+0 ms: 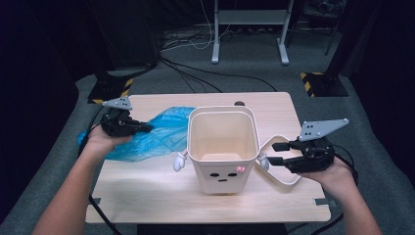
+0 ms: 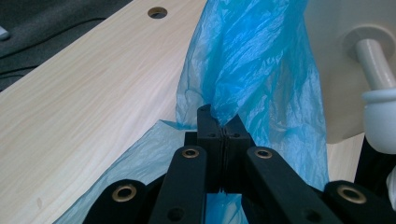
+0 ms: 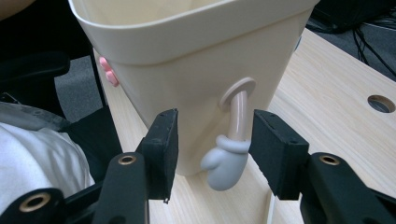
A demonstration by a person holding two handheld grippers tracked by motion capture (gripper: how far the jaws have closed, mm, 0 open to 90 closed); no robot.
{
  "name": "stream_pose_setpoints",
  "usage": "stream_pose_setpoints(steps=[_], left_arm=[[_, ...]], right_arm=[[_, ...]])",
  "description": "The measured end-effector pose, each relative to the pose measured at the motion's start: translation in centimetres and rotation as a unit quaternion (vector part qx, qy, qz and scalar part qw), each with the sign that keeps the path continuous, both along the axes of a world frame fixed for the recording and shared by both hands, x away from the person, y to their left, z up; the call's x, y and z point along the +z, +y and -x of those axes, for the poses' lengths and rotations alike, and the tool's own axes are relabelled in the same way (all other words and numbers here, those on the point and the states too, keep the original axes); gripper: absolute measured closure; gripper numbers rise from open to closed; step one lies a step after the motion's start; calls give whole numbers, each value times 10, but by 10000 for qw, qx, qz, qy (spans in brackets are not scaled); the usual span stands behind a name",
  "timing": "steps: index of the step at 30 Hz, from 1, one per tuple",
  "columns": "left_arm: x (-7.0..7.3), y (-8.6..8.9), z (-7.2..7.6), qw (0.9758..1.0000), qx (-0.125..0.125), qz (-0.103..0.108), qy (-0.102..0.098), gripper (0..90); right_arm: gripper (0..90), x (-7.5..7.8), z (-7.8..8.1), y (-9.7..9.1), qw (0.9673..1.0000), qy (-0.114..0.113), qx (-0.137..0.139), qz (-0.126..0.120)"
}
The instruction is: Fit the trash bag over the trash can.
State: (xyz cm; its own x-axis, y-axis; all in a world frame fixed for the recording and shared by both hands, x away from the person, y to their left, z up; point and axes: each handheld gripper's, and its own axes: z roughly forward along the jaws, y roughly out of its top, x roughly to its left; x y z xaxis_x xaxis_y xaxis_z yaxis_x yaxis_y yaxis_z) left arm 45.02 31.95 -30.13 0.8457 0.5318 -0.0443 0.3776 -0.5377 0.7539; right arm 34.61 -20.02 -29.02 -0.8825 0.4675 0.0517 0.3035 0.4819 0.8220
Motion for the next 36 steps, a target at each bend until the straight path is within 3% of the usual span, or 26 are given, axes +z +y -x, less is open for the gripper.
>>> stream_pose_setpoints(steps=[13,23,36], left_arm=[[28,-5,2,9999,-72,-57,-90,884],[55,-5,4,9996,-73,85,-266,884],[83,-12,8,9987,-137,111,-477,884]], right_arm=[[504,22,7,6,9994,-74,289,-146],[505,37,9,12,9989,-229,370,-189],[505,51,10,26,9972,-376,553,-319]])
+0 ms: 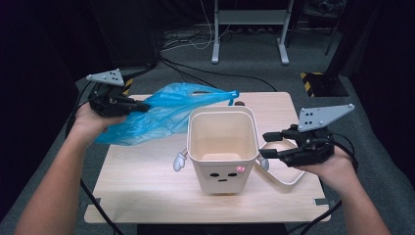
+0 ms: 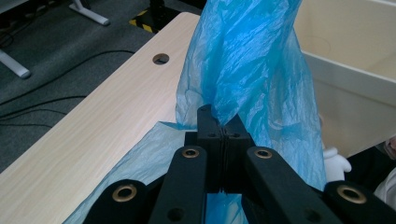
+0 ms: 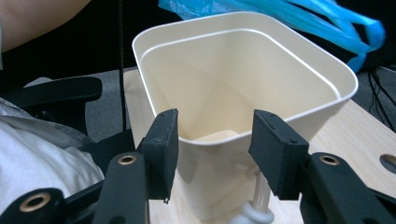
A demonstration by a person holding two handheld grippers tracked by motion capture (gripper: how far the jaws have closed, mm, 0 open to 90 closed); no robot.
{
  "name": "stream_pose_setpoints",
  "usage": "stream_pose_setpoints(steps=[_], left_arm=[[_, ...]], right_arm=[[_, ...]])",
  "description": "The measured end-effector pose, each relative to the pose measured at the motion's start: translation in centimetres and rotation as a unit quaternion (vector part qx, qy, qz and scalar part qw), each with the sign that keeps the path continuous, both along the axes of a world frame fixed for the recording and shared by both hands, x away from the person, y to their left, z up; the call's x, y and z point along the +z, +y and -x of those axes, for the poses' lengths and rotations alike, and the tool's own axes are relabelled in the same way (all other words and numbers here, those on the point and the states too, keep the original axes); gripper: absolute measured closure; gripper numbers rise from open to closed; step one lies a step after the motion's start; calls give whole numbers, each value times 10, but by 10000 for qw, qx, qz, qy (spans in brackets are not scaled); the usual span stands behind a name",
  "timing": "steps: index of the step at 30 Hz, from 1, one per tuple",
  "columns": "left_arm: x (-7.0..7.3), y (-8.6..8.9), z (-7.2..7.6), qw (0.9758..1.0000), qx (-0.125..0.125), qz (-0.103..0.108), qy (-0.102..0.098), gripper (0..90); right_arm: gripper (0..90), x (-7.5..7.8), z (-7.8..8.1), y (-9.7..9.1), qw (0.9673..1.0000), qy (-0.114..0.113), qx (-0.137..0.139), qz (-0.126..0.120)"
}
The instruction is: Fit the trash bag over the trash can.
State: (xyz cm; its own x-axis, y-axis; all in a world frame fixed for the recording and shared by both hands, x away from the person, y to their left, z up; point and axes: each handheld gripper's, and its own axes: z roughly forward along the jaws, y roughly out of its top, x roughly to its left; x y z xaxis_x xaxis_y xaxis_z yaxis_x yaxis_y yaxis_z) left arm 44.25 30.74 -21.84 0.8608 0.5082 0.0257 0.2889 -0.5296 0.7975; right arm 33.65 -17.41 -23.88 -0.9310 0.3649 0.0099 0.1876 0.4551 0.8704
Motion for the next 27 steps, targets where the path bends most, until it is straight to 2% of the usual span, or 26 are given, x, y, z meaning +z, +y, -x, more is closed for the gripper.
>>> stream_pose_setpoints(steps=[3,8,15,23,27], left_arm=[[5,-1,0,10000,3,51,-52,885],[15,-4,1,9999,-8,18,-128,885],[33,-1,3,9996,61,35,-268,885],[55,4,8,9989,72,228,-409,885],[63,3,12,9987,26,218,-461,885]], right_arm=[[505,1,-1,5,10000,-21,59,-3],[505,2,-2,12,9999,-56,146,-6],[505,4,-3,18,9998,-65,201,-7],[505,4,-6,21,9997,-58,218,1],[505,5,-6,23,9997,-73,226,9]])
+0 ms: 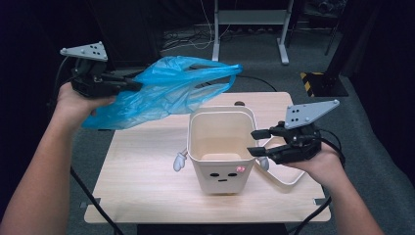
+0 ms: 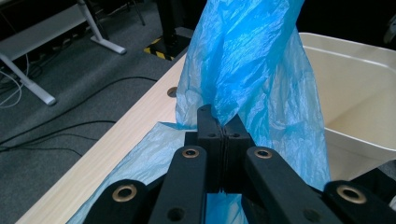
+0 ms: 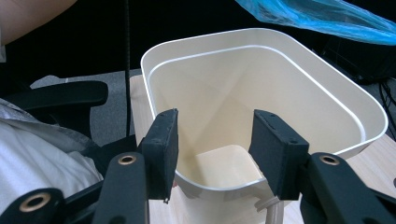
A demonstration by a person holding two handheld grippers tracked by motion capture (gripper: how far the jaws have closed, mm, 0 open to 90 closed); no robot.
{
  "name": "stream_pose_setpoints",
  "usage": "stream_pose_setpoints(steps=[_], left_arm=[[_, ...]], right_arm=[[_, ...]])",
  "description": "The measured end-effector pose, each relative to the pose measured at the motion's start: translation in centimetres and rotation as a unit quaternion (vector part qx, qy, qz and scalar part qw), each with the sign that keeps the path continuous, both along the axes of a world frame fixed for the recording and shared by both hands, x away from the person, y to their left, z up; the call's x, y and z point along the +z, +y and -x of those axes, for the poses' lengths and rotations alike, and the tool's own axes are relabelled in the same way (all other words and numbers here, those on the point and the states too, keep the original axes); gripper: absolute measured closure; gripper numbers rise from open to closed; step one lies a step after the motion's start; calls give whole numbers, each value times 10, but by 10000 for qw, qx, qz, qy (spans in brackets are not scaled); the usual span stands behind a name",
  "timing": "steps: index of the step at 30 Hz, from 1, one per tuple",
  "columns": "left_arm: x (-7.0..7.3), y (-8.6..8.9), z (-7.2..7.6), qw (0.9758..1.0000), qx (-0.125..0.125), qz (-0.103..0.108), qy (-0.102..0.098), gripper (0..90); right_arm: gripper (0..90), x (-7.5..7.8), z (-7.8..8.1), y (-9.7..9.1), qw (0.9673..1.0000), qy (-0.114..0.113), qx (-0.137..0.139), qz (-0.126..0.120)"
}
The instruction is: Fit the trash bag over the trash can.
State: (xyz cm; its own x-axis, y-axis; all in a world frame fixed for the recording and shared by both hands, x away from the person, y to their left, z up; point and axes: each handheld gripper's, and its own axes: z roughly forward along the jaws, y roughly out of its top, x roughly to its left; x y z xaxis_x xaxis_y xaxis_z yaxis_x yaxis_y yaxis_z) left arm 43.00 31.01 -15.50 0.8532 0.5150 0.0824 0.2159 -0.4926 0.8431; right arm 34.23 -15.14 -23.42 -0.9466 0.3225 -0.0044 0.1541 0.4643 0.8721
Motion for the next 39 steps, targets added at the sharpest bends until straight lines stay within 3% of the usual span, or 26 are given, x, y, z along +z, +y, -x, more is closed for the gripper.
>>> stream_pose_setpoints(steps=[5,15,20,28,39], left_arm=[[2,-6,3,10000,-96,-13,0,885],[-12,-28,-1,9990,-430,7,96,885],[-20,-43,-5,9979,-606,111,183,885],[-25,-72,-7,9956,-907,61,237,885],[-34,-99,-8,9925,-1170,3,343,885]], right_arm=[[504,-1,-1,3,10000,-5,25,-10],[501,-9,-5,16,9999,25,79,70],[500,-11,-7,21,9999,25,95,61],[491,-12,-10,30,9999,-31,78,97],[467,-15,-20,34,9992,-183,-339,116]])
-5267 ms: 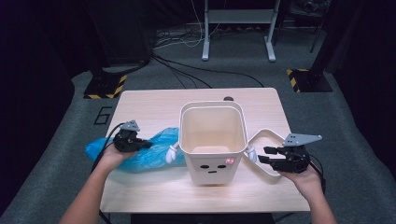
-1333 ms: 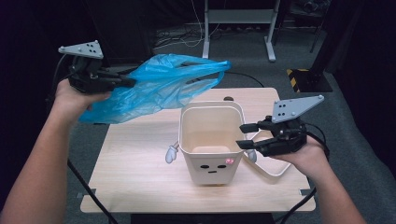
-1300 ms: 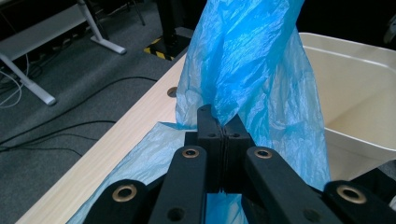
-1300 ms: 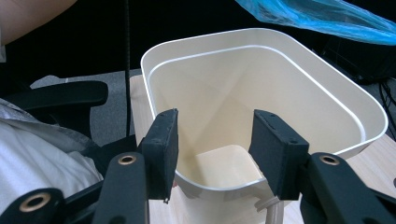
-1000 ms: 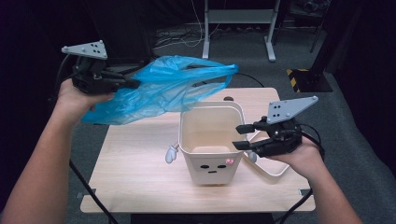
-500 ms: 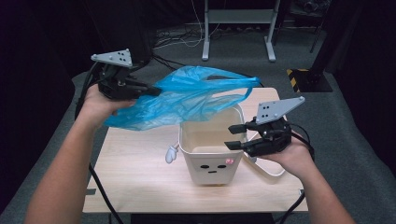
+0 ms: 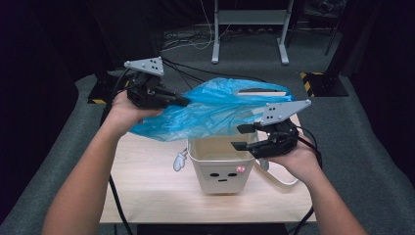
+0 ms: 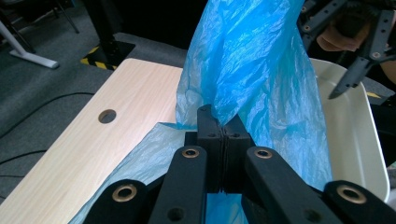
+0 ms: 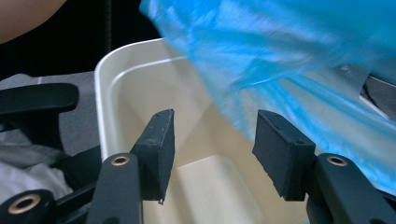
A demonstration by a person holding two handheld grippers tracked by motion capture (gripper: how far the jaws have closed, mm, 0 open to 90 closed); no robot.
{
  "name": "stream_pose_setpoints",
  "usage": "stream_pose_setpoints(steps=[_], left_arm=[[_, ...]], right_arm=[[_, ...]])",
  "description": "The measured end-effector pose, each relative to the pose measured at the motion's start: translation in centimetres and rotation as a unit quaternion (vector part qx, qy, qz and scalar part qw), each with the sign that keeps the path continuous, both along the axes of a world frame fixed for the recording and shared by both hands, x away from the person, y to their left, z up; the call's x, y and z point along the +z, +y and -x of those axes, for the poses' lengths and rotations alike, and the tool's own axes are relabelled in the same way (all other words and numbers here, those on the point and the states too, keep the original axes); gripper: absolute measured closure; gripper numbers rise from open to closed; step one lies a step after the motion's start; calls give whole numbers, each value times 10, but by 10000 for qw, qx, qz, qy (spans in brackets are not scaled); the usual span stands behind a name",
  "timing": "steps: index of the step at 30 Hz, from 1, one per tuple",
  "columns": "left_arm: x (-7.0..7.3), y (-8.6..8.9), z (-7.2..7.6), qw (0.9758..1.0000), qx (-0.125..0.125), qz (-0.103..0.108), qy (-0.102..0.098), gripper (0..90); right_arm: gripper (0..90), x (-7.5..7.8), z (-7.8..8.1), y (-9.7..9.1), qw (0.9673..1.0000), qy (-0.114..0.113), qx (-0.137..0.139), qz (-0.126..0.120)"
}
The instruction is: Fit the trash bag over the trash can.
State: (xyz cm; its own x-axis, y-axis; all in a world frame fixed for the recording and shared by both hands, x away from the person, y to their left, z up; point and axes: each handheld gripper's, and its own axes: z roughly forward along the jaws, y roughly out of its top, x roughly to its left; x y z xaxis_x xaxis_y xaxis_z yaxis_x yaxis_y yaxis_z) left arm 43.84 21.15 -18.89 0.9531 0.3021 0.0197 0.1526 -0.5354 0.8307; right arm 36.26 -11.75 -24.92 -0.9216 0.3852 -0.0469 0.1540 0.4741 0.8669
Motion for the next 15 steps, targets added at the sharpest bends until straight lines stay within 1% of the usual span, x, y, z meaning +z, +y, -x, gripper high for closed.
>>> stream_pose_setpoints(steps=[4,8,10,13,15], left_arm=[[-2,-4,-1,10000,-29,7,33,885],[-3,-8,-1,10000,-75,-27,32,885],[-4,-9,-1,9999,-97,-45,29,885],[-5,-11,-1,9999,-121,-66,54,884],[-6,-11,-1,9998,-150,-64,82,885]], right_arm=[[468,0,-4,1,10000,-35,-42,-67],[498,-1,-9,6,10000,-44,-56,-51],[577,-2,-11,8,10000,-38,-60,-31],[752,-2,-12,9,10000,-57,7,19],[848,-2,-11,8,9999,-79,58,26]])
